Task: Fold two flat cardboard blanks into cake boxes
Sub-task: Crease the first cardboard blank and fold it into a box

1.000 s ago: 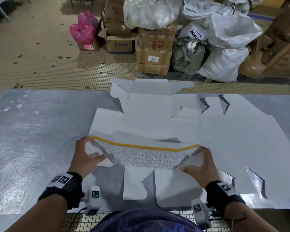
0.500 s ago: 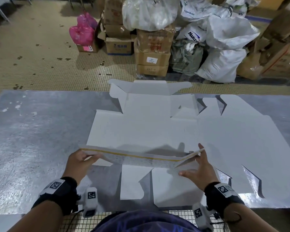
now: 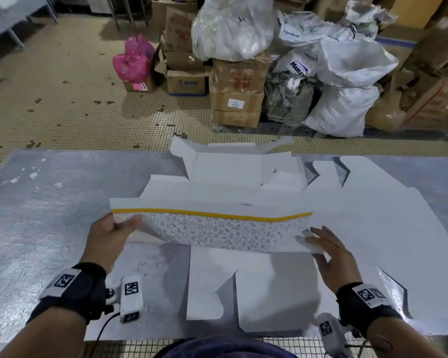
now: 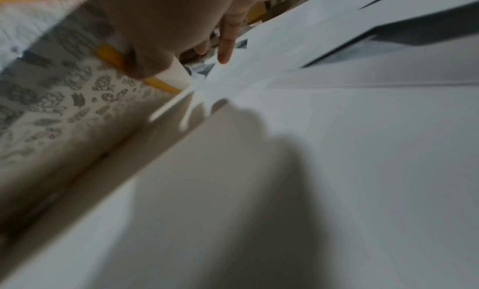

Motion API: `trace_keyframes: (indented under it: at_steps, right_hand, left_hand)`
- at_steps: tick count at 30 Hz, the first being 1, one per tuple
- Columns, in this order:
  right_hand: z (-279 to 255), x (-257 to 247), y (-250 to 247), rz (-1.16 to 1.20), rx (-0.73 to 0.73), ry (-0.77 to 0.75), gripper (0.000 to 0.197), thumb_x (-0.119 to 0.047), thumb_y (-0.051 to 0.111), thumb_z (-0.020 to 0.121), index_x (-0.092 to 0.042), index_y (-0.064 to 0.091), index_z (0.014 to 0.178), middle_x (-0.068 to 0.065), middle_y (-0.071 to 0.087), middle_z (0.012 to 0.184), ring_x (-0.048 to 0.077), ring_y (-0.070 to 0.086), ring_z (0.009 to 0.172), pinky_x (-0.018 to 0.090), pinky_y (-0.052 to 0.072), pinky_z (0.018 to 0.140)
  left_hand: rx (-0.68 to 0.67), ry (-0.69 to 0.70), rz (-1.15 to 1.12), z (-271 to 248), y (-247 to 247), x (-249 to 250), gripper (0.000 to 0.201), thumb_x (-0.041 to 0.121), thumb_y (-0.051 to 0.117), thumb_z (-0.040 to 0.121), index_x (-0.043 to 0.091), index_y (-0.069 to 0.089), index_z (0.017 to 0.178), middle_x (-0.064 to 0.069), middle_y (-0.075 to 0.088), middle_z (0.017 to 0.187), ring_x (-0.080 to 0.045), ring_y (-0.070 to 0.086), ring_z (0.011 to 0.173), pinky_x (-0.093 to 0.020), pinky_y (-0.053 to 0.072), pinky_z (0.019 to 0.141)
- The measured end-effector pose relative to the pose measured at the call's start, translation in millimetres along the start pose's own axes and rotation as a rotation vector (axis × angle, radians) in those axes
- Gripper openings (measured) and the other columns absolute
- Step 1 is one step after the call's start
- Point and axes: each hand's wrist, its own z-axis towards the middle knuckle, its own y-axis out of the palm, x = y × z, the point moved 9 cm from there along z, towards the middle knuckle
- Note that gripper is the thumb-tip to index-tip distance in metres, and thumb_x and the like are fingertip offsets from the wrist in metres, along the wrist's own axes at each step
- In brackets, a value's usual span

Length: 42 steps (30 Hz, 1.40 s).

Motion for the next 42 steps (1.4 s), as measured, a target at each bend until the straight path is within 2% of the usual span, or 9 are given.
trace_keyframes:
  at_steps: [8,13,17,22,24,27,31,36,42]
  right_hand:
    - [19.3,-14.7,-31.6,0.238,0.147,0.203,0.043,-0.007,0.064,0.093,-0.050,0.062,0.094,-0.049,0.060,0.093,-0.022,0.058,0.087,-0.003,0.040,0.077]
    - [13.5,-18.9,-38.5,0.251,0.147,0.148,0.036,-0.008,0.062,0.093,-0.045,0.061,0.094,-0.037,0.066,0.086,-0.008,0.063,0.073,0.001,0.041,0.066]
    - [-1.0,-16.3,-35.0,0.312,0.102,0.163,0.026,-0.016,0.061,0.091,-0.041,0.065,0.096,-0.028,0.070,0.104,-0.010,0.065,0.099,0.004,0.045,0.083]
    - [-11.0,-8.8,-33.9,0.237,0.131,0.256,0.032,-0.005,0.066,0.091,-0.037,0.064,0.089,-0.025,0.069,0.079,-0.007,0.064,0.071,0.009,0.043,0.059]
    - [-9.8,-8.8,-35.4,0.220,0.159,0.323,0.006,-0.028,0.066,0.091,-0.033,0.064,0.087,-0.016,0.069,0.075,0.002,0.065,0.073,0.018,0.045,0.061]
    - [-11.6,8.7,-31.5,0.296,0.105,0.443,0.075,-0.076,0.043,0.076,-0.004,0.065,0.078,0.007,0.068,0.069,0.033,0.064,0.073,0.038,0.045,0.065]
    - [-5.4,10.0,-10.9,0.869,-0.091,0.675,0.107,-0.098,0.055,0.047,-0.006,0.073,0.099,0.003,0.075,0.099,0.019,0.067,0.106,0.040,0.035,0.104]
    - [21.9,-26.1,10.7,1.838,-0.435,0.557,0.100,-0.072,0.020,0.096,0.006,-0.011,0.150,0.030,-0.027,0.147,0.046,-0.026,0.138,0.041,-0.034,0.109]
    - [53.3,-38.5,-9.1,1.698,-0.346,0.604,0.063,-0.038,0.027,0.109,-0.008,-0.003,0.156,0.024,-0.015,0.157,0.042,-0.011,0.147,0.049,-0.020,0.117]
  left_hand:
    - [0.091,-0.181,0.096,13.5,-63.1,-60.8,0.065,-0.026,0.039,0.088,0.025,0.059,0.123,-0.009,0.058,0.132,-0.033,0.051,0.128,-0.047,0.045,0.096]
    - [-0.049,-0.096,0.248,25.0,-30.6,-35.6,0.096,-0.007,0.072,0.085,0.037,0.025,0.155,0.009,0.046,0.145,-0.015,0.047,0.127,-0.047,0.044,0.101]
    - [-0.140,0.059,0.241,46.0,-11.4,3.6,0.087,-0.022,0.062,0.083,0.034,0.043,0.147,0.004,0.050,0.146,-0.018,0.051,0.129,-0.043,0.045,0.101]
    - [-0.183,0.191,0.292,48.5,-0.1,28.7,0.054,-0.026,0.063,0.078,0.026,0.076,0.086,0.014,0.069,0.122,-0.008,0.061,0.119,-0.025,0.048,0.098]
    - [-0.142,0.095,0.280,49.2,-8.8,16.5,0.051,-0.019,0.068,0.079,0.032,0.075,0.082,0.015,0.074,0.102,-0.014,0.068,0.104,-0.028,0.051,0.084]
    - [-0.104,0.039,0.320,47.4,-25.0,4.7,0.016,0.022,0.079,0.085,0.024,0.071,0.071,0.011,0.068,0.076,-0.015,0.064,0.079,-0.031,0.046,0.075]
    - [-0.025,-0.035,0.318,52.4,-56.8,-13.0,0.063,0.073,0.076,0.068,0.014,0.063,0.087,0.000,0.058,0.085,-0.015,0.051,0.077,-0.038,0.041,0.073]
    - [-0.040,-0.100,0.238,29.8,-38.9,2.6,0.031,0.024,0.070,0.090,0.008,0.052,0.071,0.002,0.056,0.065,-0.015,0.050,0.064,-0.035,0.040,0.070]
    - [-0.064,-0.091,0.227,25.3,-38.8,5.0,0.011,0.019,0.066,0.093,0.009,0.063,0.089,-0.016,0.068,0.094,-0.024,0.062,0.086,-0.044,0.048,0.088]
